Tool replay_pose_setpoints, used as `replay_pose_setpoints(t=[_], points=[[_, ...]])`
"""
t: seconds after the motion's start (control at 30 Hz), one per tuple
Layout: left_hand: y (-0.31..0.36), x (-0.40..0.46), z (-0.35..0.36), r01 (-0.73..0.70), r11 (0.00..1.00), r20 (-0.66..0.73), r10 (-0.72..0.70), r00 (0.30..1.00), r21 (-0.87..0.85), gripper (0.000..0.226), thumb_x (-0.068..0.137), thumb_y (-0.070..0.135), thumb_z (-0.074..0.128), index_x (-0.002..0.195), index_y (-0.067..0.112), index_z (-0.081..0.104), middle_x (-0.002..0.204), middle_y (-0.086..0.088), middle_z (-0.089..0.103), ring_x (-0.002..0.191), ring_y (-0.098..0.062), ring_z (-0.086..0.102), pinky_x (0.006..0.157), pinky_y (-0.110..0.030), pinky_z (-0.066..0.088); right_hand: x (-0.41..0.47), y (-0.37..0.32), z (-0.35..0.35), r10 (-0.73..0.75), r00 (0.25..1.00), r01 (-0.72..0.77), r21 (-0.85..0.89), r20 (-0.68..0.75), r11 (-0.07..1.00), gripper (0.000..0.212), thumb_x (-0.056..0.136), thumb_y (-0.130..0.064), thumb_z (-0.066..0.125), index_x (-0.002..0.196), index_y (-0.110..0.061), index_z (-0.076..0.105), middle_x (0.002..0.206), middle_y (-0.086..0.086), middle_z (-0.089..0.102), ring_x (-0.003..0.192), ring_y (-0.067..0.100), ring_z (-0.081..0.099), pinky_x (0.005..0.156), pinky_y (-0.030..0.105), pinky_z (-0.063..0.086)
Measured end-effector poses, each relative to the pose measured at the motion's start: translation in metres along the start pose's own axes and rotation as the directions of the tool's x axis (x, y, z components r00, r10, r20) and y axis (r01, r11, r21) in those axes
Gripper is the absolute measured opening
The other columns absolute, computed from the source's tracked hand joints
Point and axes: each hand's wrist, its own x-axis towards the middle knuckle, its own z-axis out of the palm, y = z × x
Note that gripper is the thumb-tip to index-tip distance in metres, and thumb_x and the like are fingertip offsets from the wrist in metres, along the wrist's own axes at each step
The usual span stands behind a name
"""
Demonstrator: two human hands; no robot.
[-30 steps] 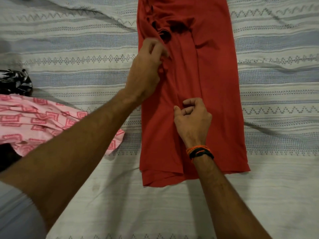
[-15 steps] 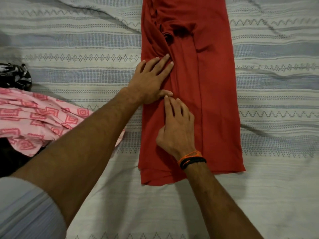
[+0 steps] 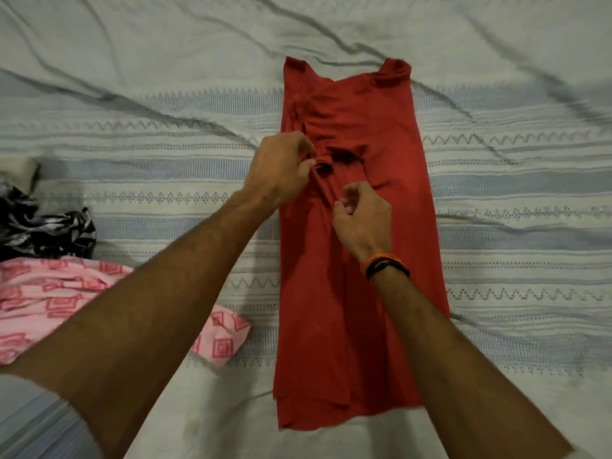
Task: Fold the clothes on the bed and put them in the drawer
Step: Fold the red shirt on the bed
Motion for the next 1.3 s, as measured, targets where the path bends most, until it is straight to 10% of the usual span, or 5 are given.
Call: replay_pose_setpoints(t=[0.4,0.77,0.93,1.1,1.3], points=[[-0.017,0.088,0.024,0.486,0.873,-0.063,-0.487,0.871,-0.04,0.048,0.091,0.021,0.061,0.134,0.006,0.047,0.13,-0.017,0.056,0.118,-0.035,0.055,0.096,-0.039,0.045,0.08,-0.013,0.02,-0.314,0.933,0.345,-0.195,0.175,0.918,0.033,0.073,-0.016,0.075,0.105,-0.019,0.069,0.102,0.004,0.064,0.09,0.029,0.065,0.076,0.044,0.055],[-0.026,0.111,0.022,0.334,0.86,-0.191,-0.429,0.883,-0.386,0.004,0.093,0.022,0.062,0.091,0.02,0.06,0.088,0.006,0.063,0.083,-0.01,0.059,0.075,-0.021,0.046,0.073,-0.011,0.034,-0.369,0.925,0.367,0.047,0.086,0.929,0.011,0.077,-0.021,0.076,0.08,-0.018,0.066,0.092,-0.008,0.061,0.08,0.009,0.059,0.067,0.033,0.054],[-0.029,0.108,0.019,0.43,0.738,-0.117,-0.561,0.82,-0.519,0.015,0.097,0.027,0.056,0.083,0.027,0.05,0.095,-0.007,0.068,0.083,-0.028,0.069,0.077,-0.043,0.058,0.064,-0.012,0.038,-0.406,0.914,0.405,0.079,-0.015,0.911,0.008,0.077,-0.017,0.068,0.081,-0.014,0.061,0.106,-0.002,0.063,0.094,0.016,0.062,0.079,0.036,0.053],[-0.018,0.098,0.01,0.466,0.538,0.211,-0.469,0.858,-0.702,0.032,0.099,0.015,0.057,0.068,0.013,0.052,0.06,-0.002,0.052,0.047,-0.006,0.055,0.05,-0.021,0.053,0.058,-0.026,0.038,-0.258,0.964,0.265,0.233,-0.064,0.936,0.022,0.076,-0.02,0.068,0.096,-0.018,0.058,0.092,-0.008,0.066,0.077,0.008,0.064,0.069,0.036,0.055],[-0.011,0.103,0.001,0.538,0.374,0.292,-0.543,0.787,-0.755,0.018,0.1,0.015,0.052,0.088,0.008,0.064,0.079,-0.005,0.065,0.056,-0.011,0.065,0.056,-0.023,0.056,0.084,-0.025,0.037,-0.25,0.967,0.246,-0.077,-0.045,0.966,0.063,0.075,-0.033,0.073,0.131,-0.013,0.053,0.124,0.006,0.055,0.108,0.023,0.055,0.092,0.035,0.049]])
